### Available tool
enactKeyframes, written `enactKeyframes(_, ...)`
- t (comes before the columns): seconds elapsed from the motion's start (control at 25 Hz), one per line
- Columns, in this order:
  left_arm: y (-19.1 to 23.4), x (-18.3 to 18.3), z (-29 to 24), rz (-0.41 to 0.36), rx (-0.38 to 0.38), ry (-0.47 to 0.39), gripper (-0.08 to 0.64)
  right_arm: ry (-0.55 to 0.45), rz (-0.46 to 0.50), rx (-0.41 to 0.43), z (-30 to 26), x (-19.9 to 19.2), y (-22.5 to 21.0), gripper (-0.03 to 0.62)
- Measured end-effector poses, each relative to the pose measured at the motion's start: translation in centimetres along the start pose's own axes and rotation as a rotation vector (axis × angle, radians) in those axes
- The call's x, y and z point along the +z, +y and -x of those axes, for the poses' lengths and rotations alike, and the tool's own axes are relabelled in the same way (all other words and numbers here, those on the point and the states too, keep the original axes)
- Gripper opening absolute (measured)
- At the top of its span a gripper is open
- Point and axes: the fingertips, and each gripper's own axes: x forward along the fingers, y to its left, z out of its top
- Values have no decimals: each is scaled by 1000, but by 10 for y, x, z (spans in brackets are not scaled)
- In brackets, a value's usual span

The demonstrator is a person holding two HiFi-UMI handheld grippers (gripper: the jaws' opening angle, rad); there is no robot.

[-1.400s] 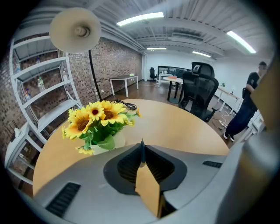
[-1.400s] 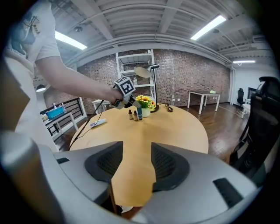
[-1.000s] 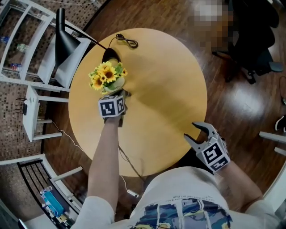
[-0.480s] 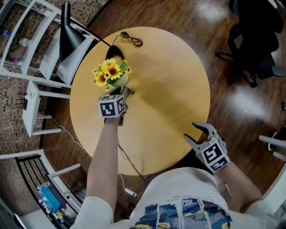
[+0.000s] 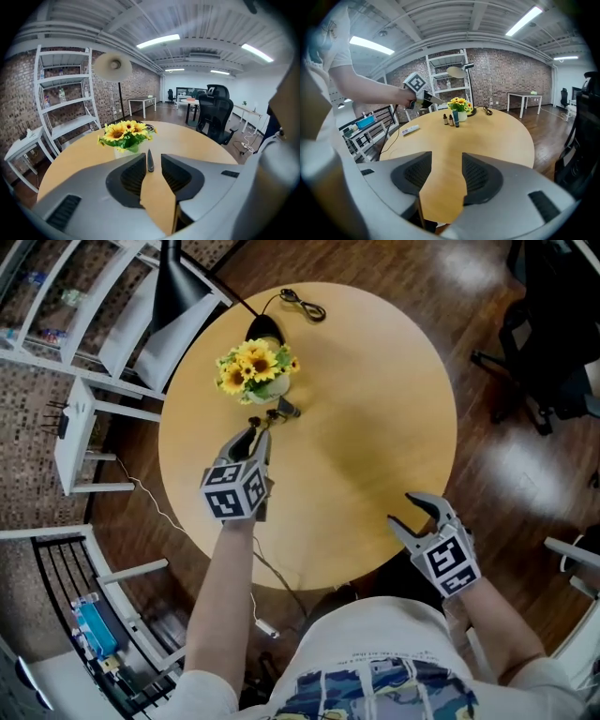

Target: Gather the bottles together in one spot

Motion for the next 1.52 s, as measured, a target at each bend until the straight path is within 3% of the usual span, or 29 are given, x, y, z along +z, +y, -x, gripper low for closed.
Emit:
enactKeyframes(0.24, -14, -45, 107, 92, 8, -43, 107, -40, 84, 10, 7, 19, 54, 227)
enactKeyframes(0.4, -22, -86, 191, 133, -7, -85, 107, -79, 72, -32, 23, 25, 103, 227)
enactKeyframes(0.64, -28, -169, 313, 156, -18, -140, 107, -111, 112, -92, 47, 22, 198, 227)
enactKeyframes(0.84, -44, -246, 388, 186, -87, -102, 107, -126, 103, -137, 65, 10, 276, 227)
enactKeyframes(1.08, -51, -304, 446, 187, -132, -90, 107, -121, 75, -198, 89, -13, 336, 227)
enactKeyframes(1.52, -24, -328, 451, 213, -119, -117, 151, -67, 80, -212, 103, -33, 371, 227)
